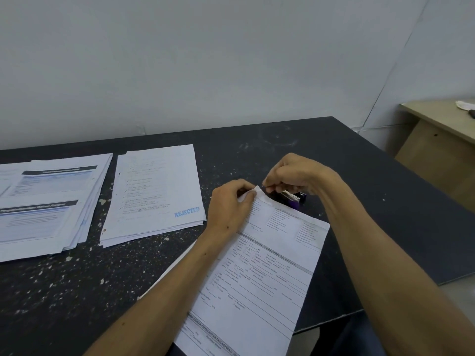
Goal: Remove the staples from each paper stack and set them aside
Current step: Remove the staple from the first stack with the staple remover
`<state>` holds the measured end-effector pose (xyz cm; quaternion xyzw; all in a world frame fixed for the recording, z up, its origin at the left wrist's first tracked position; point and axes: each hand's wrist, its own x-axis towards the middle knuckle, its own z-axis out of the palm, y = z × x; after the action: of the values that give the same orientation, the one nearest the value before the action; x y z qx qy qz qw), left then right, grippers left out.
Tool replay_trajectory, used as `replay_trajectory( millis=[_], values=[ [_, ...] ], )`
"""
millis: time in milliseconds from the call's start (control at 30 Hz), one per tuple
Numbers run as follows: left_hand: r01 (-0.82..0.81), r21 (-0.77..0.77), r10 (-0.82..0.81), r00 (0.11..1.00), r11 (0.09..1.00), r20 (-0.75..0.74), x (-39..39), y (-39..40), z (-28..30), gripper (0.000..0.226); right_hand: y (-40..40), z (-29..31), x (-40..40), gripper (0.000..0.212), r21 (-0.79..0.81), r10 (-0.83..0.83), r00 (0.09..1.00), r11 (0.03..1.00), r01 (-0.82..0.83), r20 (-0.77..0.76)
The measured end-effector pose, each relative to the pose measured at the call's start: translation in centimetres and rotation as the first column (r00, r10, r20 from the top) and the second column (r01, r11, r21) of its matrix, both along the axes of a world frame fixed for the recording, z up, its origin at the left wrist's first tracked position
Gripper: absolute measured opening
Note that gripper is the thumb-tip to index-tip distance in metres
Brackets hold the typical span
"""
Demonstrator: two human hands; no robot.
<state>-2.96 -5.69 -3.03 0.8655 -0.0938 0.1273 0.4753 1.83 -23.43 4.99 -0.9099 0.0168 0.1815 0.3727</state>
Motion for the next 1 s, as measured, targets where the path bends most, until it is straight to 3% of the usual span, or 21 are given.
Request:
replay_trajectory(
  millis=[133,233,467,700,867,1000],
  values=[
    [0.041,-0.02,-0.042,0.998,0.999,-0.044,0.2,0.2,0.0,0.011,0.0,-1.8,0.9,0.017,0.028,-0.085,0.941,0.996,0.08,0.328],
    [0.077,-0.035,-0.078,0.996,0.996,-0.037,0.2,0.1,0.0,0.01,0.5,-3.1,1.7,0.021,-0.022,-0.022,0.909,0.999,0.034,0.417],
    [0.115,-0.049,-0.116,0.993,0.992,-0.014,0.0,0.5,0.2,0.005,1.2,-3.9,2.9,0.023,-0.179,0.175,0.935,0.976,-0.123,0.307],
    [0.101,-0.106,-0.105,0.994,0.989,-0.031,0.1,0.7,-0.1,0.009,0.4,-3.8,2.9,0.01,-0.126,0.108,0.926,0.99,-0.066,0.361],
    [0.06,-0.169,-0.07,0.996,0.984,-0.055,0.2,0.7,-0.3,0.012,-1.0,-3.5,2.1,0.025,-0.132,0.067,0.934,0.991,-0.022,0.35],
    [0.008,-0.218,-0.026,0.996,0.976,-0.081,0.4,0.6,-0.3,0.013,-1.8,-3.2,1.1,0.027,-0.348,0.15,0.967,0.935,-0.071,0.205]
  ],
)
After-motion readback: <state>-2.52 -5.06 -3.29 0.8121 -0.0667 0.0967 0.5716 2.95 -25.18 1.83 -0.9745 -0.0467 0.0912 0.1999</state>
